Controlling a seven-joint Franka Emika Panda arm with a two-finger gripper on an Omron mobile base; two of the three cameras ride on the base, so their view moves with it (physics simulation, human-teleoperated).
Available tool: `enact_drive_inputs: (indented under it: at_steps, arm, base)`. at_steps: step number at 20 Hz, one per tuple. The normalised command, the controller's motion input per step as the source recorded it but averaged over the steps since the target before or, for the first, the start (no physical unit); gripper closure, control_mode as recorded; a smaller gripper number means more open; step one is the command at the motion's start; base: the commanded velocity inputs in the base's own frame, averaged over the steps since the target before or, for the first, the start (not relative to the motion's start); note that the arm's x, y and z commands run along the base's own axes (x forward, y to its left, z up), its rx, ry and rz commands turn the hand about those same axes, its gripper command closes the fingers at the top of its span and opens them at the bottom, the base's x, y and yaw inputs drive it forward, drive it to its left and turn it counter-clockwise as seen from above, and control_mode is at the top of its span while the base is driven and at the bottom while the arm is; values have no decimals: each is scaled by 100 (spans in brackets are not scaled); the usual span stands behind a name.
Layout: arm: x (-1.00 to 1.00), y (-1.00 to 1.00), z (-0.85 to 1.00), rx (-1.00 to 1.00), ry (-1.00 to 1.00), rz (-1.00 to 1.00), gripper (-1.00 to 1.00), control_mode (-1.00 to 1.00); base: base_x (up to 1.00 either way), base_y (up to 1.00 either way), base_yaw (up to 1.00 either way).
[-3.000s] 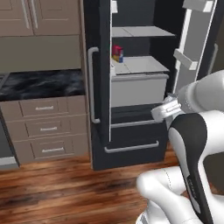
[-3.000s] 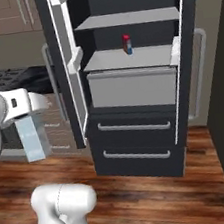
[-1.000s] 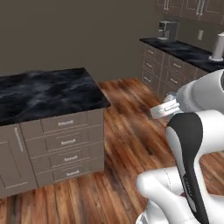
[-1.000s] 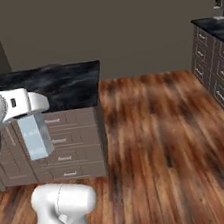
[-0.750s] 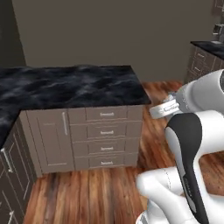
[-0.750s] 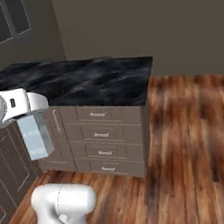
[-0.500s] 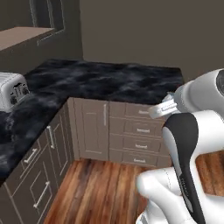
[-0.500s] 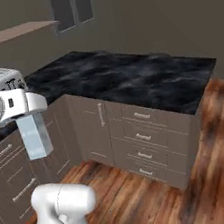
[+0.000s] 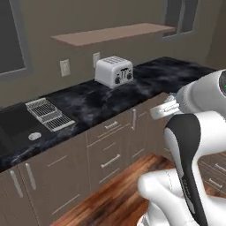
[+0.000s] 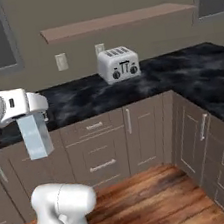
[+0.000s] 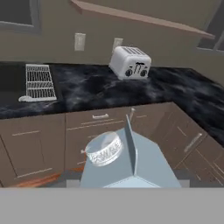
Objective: Take out the milk from the fridge and place it on the tray on the counter. Then take the sugar cube near the tray and place it in the tray.
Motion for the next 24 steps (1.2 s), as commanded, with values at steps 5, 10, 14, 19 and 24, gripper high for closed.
enact_drive_inputs:
  at_steps: [5,10,14,19,24]
  arm:
    - [0,0,0,0,0,0,100,100]
    - [0,0,0,0,0,0,100,100]
    - [0,0,0,0,0,0,100,100]
    - [0,0,0,0,0,0,100,100]
    - [0,0,0,0,0,0,100,100]
  base:
    - [3,41,89]
    - [19,100,46]
    - [13,100,45]
    - [26,100,37]
    - [26,100,24]
